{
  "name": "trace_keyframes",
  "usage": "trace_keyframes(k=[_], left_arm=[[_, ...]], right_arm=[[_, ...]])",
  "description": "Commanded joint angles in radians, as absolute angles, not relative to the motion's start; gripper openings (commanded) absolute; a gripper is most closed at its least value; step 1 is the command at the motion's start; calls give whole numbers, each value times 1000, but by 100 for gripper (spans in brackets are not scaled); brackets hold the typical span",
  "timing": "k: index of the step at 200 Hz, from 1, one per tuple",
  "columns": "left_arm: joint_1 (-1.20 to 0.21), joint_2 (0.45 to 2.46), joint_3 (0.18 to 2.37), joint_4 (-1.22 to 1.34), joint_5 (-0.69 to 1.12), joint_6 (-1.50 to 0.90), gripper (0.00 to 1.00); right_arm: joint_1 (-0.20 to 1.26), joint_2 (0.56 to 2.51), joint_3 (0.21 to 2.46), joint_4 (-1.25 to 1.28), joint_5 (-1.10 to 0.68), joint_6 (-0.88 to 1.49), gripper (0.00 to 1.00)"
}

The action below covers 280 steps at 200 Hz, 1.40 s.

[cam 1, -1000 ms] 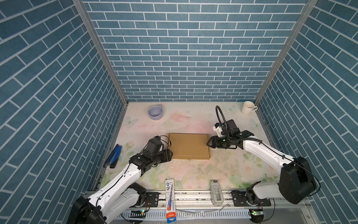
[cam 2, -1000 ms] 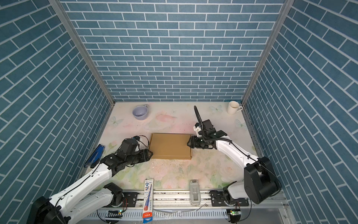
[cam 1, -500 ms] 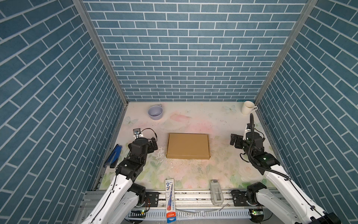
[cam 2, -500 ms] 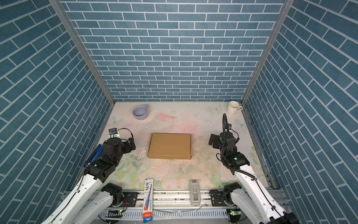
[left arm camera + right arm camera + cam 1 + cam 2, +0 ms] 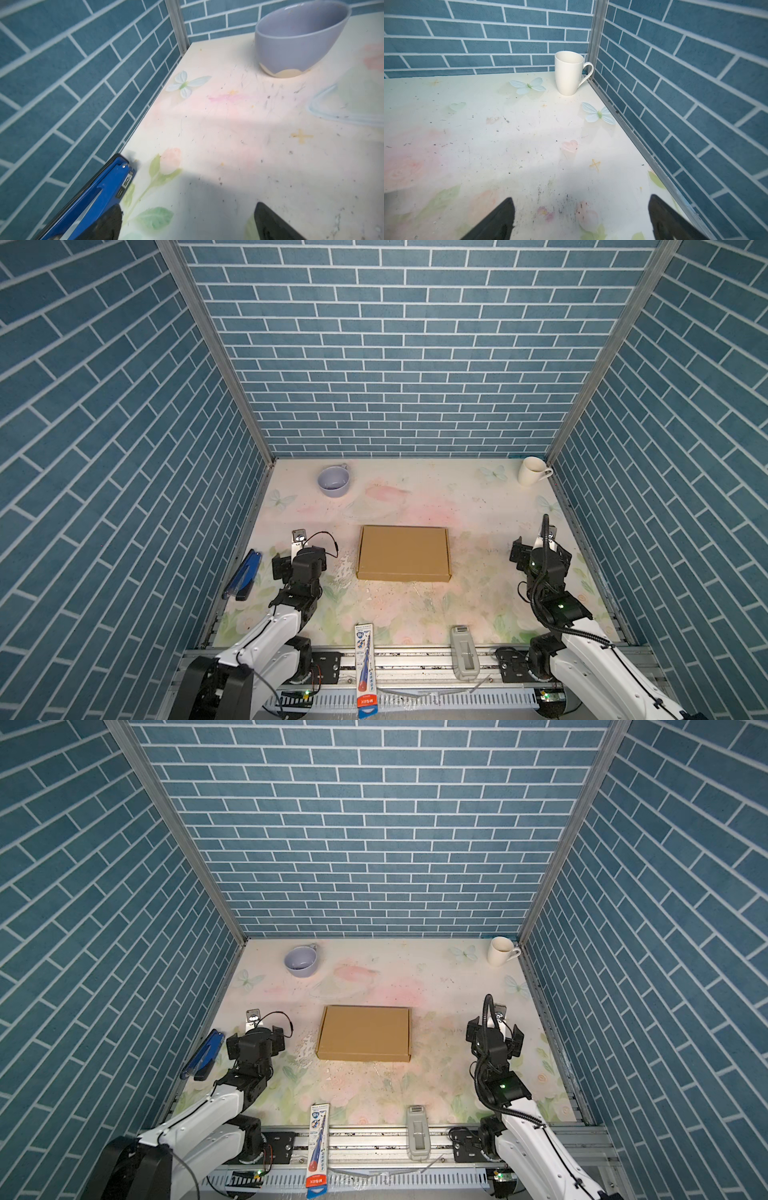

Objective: Assemble paper box
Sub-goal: Reset both arms

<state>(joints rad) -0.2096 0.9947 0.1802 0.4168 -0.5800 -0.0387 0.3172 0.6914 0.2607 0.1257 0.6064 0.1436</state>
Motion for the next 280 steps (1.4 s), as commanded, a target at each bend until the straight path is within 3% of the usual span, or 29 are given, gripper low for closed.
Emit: trace_keyframes(k=[1, 45, 76, 113, 176, 215, 242, 280], left_arm=[[-184, 1053, 162, 735, -512, 64, 100], [-129, 1190, 203, 839, -344, 88, 100], [-113, 1300, 244, 916, -319, 87, 100], [-87, 1577, 216, 1271, -271, 84, 100], [-61, 1525, 327, 973, -262, 35, 100], [-63, 1530, 356, 928, -288, 27, 100], [-63, 1533, 357, 931, -288, 33, 100], [-62, 1532, 357, 928, -288, 31, 100]], right_arm=[[295, 746, 185, 283, 615, 78, 99], [253, 861, 153, 487, 557, 49, 99], [212, 979, 171, 601, 532, 24, 99], [166, 1129, 207, 728, 468, 6, 99], [26, 1395, 270, 967, 236, 45, 99], [6, 1554, 302, 1068, 154, 37, 99], [5, 1534, 376, 882, 129, 37, 99], [-25, 1544, 392, 873, 115, 65, 99]])
